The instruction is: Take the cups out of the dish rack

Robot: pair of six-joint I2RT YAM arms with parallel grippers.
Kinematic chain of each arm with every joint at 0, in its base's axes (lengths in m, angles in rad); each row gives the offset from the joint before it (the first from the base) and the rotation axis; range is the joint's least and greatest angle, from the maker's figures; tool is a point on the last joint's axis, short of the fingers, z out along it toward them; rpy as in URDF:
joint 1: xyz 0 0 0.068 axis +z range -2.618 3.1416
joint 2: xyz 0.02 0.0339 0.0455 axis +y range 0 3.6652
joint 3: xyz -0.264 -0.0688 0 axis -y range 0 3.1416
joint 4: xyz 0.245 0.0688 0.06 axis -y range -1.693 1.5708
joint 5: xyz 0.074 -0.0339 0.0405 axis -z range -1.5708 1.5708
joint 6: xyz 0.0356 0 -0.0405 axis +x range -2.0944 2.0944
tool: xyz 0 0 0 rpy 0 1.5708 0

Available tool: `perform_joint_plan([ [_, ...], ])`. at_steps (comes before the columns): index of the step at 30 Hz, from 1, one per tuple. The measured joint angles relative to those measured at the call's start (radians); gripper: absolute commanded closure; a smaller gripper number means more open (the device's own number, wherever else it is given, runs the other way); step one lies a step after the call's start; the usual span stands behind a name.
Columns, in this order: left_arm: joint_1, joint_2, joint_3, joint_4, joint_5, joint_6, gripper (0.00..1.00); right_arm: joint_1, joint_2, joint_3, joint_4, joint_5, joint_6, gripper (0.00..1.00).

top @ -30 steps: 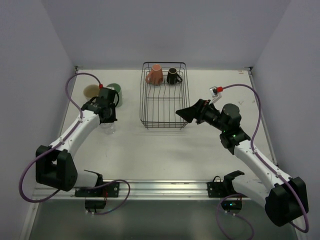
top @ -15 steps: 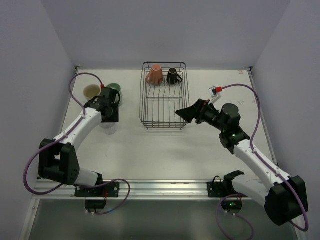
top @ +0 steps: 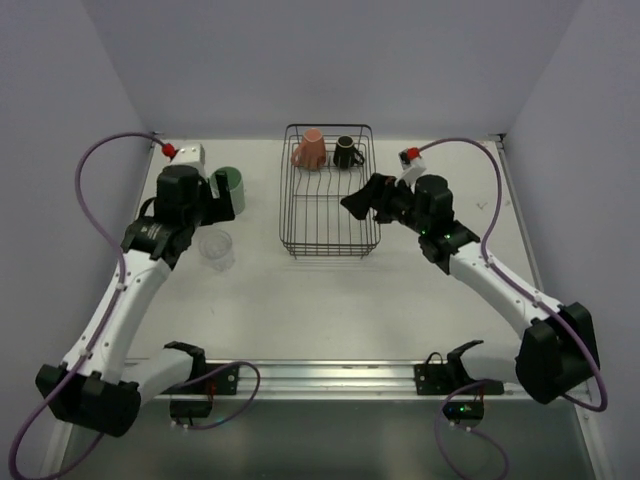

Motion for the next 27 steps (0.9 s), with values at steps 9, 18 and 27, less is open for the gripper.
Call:
perform_joint_plan([
  [9, 0.0, -0.347, -0.216, 0.32, 0.328, -0.035, 0.08, 0.015, 0.404, 0.449, -0.141, 0.243, -0.187, 0.25],
  [18, -0.002, -0.332, -0.334, 0.425, 0.487, -0.044, 0.08, 0.02, 0.872, 1.037, -0.327, 0.465, -0.375, 0.28],
  [27, -0.061, -0.336, -0.341, 0.47, 0.492, -0.042, 0.08, -0.003, 1.212, 1.453, -0.455, 0.533, -0.475, 0.12],
])
